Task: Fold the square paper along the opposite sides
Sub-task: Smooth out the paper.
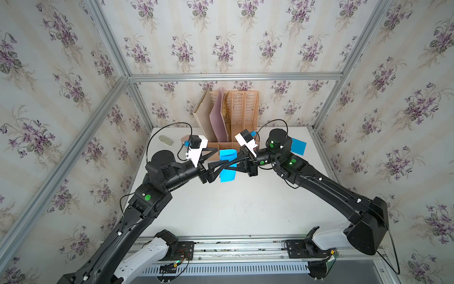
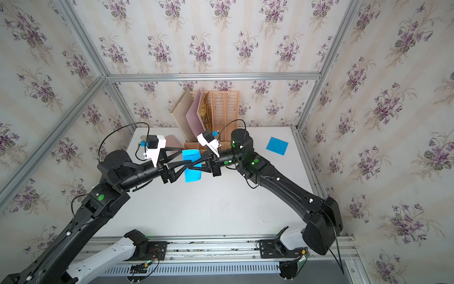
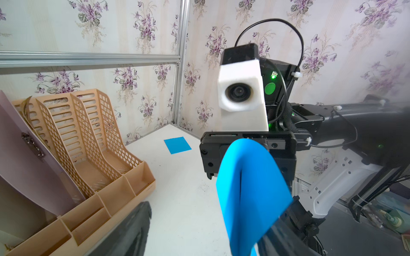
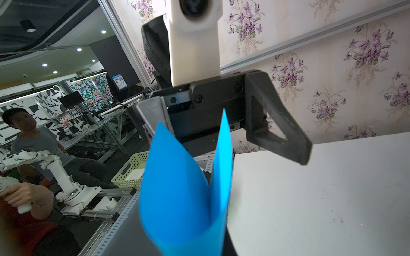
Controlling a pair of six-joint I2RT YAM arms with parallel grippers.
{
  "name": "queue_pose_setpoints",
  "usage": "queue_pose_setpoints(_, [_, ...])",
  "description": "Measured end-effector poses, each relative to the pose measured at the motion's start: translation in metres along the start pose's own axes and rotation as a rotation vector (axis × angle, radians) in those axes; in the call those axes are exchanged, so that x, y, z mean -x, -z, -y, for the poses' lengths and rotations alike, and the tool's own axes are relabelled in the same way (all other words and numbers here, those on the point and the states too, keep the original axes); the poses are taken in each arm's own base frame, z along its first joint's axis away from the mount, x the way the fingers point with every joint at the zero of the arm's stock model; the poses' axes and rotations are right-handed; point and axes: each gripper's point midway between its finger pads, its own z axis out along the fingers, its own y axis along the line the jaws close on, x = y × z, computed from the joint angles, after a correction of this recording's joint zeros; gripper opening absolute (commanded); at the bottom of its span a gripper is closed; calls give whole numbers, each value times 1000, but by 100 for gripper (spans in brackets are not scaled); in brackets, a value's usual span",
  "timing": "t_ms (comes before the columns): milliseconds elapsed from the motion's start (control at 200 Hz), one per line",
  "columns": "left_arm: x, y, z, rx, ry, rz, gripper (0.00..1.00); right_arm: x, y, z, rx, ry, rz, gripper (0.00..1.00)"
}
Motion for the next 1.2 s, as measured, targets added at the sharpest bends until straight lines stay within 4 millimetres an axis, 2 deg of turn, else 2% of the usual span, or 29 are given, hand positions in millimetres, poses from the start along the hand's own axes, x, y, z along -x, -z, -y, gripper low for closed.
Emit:
queue_pose_setpoints(245, [6,-4,6,-48,14,22,47,-2,-1,-1,2,9,-6,0])
queue_pose_setpoints(644, [13,0,12,-70,0,47,37,-3,-1,0,-1,13,-8,0])
queue_pose_setpoints(1199, [15,2,15,-75,-4,52,13,-5,-1,1,-3,13,-14,0])
